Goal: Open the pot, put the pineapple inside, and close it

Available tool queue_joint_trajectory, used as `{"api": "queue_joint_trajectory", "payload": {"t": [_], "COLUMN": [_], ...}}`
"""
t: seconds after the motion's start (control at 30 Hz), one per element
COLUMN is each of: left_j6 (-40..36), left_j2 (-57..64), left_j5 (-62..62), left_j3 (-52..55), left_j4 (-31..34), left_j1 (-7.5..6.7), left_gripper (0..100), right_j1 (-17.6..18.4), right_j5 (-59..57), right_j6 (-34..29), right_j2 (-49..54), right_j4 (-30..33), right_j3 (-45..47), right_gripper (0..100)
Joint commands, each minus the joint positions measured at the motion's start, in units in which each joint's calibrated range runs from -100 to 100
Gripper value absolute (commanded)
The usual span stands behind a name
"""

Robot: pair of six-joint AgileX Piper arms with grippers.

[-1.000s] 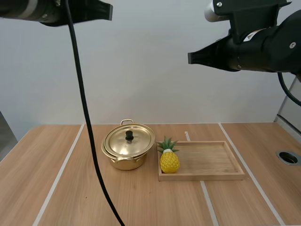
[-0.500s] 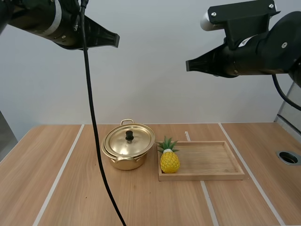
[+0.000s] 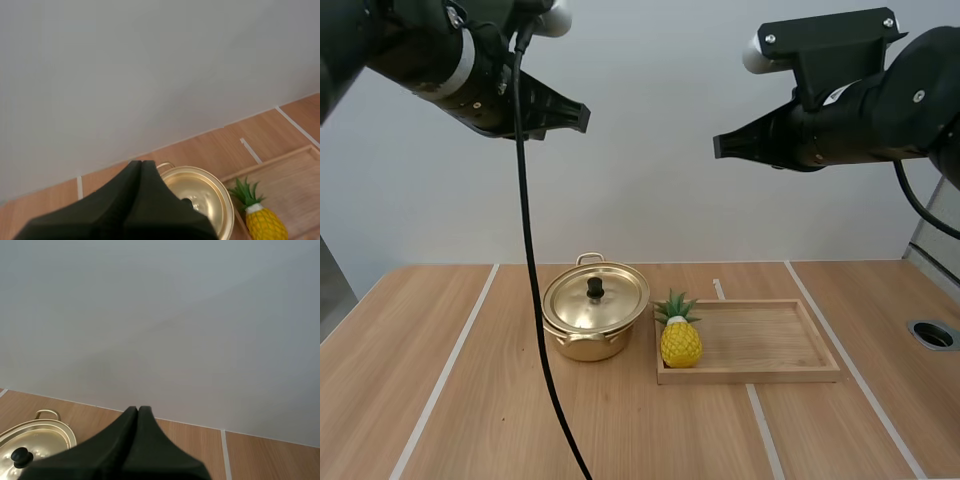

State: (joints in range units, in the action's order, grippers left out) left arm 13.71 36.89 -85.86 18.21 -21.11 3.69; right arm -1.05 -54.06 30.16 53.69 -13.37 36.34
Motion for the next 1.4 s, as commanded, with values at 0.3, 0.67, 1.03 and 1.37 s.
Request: {"api": "queue_joint_trajectory", "payload": {"t": [0.3,0.67,1.03,1.37], "left_j6": [1.8,3.3,2.9,3.3], "left_j2": [-2.7,-2.6,-3.7,-8.0], "left_j5": [-10.1,-9.0,-8.2,-8.3], "left_j3": [-0.5,-0.5,-0.5,2.6], "left_j4": [-1.1,-1.3,-0.9,-1.0], "left_j1": [0.10,0.10,0.10,0.10], "left_gripper": [0,52,100,100], "right_j1": [-0.2,-0.2,-0.2,-0.2], "right_j5": [-0.7,-0.7,-0.9,-3.0], "right_j6": [0.4,0.4,0.4,0.4], "right_j2": [0.2,0.2,0.2,0.2], "right_j4": [-0.4,-0.4,-0.4,-0.4], "right_j3": [-0.6,-0.6,-0.6,-0.6], "right_gripper": [0,0,0,0]}}
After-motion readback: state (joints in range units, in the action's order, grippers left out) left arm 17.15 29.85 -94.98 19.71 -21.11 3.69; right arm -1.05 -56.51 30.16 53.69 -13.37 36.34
